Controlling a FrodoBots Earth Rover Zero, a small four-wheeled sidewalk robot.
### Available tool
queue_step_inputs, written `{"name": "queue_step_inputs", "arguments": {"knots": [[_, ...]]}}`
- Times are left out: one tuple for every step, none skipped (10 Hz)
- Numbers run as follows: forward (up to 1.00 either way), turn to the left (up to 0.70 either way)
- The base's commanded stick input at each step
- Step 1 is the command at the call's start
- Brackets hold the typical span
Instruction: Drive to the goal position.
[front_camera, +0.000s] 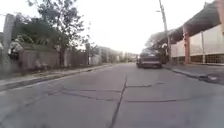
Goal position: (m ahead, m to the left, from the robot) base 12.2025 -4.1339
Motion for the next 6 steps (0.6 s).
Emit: {"name": "queue_step_inputs", "arguments": {"knots": [[1.00,0.00],[1.00,0.00],[1.00,0.00],[1.00,0.00],[1.00,0.00],[1.00,0.00]]}}
